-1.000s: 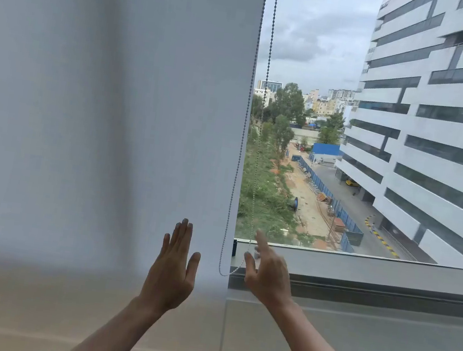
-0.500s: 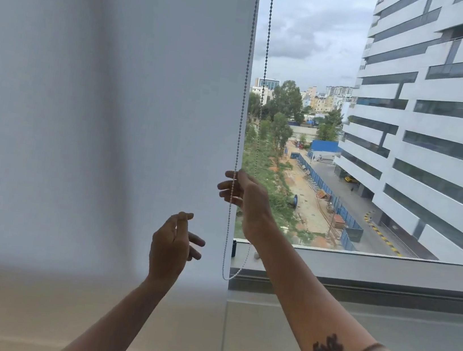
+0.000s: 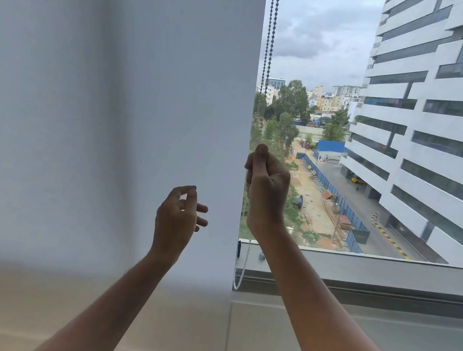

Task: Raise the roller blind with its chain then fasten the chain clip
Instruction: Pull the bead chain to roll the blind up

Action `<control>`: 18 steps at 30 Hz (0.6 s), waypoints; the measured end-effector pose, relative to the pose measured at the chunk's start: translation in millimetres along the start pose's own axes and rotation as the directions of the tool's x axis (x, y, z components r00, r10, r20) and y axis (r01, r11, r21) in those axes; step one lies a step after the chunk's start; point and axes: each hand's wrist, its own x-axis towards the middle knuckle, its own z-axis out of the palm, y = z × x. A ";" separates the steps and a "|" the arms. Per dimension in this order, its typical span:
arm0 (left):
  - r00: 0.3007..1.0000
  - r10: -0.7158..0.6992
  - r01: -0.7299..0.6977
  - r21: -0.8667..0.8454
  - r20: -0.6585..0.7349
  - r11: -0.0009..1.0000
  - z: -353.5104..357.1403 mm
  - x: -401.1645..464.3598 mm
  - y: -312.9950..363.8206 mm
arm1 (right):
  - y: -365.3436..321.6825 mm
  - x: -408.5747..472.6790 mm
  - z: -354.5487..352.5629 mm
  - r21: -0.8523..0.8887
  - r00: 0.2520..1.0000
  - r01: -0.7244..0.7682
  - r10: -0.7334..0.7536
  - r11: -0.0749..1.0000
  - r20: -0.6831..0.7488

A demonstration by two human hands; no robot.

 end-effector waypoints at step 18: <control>0.974 0.219 -0.184 -0.353 0.062 0.917 22.0 20.9 163.2 | -3.7 -50.9 -28.5 0.059 0.985 0.145 -0.150 0.988 0.086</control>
